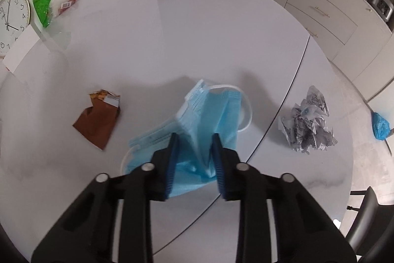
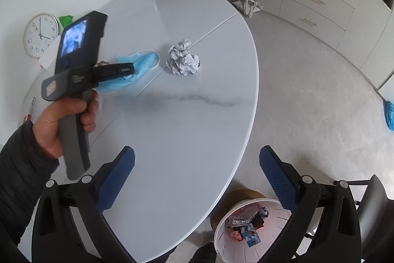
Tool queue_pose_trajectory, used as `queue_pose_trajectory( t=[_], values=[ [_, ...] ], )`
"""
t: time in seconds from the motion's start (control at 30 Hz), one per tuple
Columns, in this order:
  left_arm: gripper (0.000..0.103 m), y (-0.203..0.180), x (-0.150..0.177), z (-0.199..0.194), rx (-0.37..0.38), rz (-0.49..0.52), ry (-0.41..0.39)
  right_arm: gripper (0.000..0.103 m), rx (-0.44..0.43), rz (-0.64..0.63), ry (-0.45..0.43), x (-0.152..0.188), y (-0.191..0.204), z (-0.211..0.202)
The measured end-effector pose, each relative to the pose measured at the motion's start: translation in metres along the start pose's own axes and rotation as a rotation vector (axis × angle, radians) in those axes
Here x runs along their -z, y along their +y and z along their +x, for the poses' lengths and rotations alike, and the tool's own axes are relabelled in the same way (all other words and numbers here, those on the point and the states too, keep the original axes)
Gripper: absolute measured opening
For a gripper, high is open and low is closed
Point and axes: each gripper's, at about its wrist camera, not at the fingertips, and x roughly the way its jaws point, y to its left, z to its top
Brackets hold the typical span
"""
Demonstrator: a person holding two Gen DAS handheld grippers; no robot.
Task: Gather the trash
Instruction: 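Grasp the blue face mask with the left tool while the right tool grasps the crumpled foil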
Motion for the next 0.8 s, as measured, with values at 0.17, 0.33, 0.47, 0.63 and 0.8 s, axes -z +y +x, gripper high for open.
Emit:
queue_pose_trajectory(
  t=[0.17,0.33,0.47,0.63,0.8],
  values=[
    [0.019,0.018,0.015,-0.020,0.026,-0.001,-0.016,0.100,-0.020,0.005,0.004,-0.007,-0.001,0.008],
    [0.019,0.047,0.048,-0.049,0.049,-0.020,-0.014,0.100,-0.051,-0.014,-0.012,-0.036,0.005,0.027],
    [0.019,0.068,0.074,-0.075,0.049,-0.008,-0.032,0.100,-0.051,-0.035,-0.017,-0.069,0.013,0.059],
    [0.019,0.076,0.100,-0.108,0.069,0.026,-0.096,0.094,-0.039,-0.001,0.002,-0.108,0.016,0.107],
    [0.019,0.083,0.118,-0.114,0.078,0.057,-0.081,0.066,0.001,-0.043,0.047,-0.126,0.026,0.142]
  ],
)
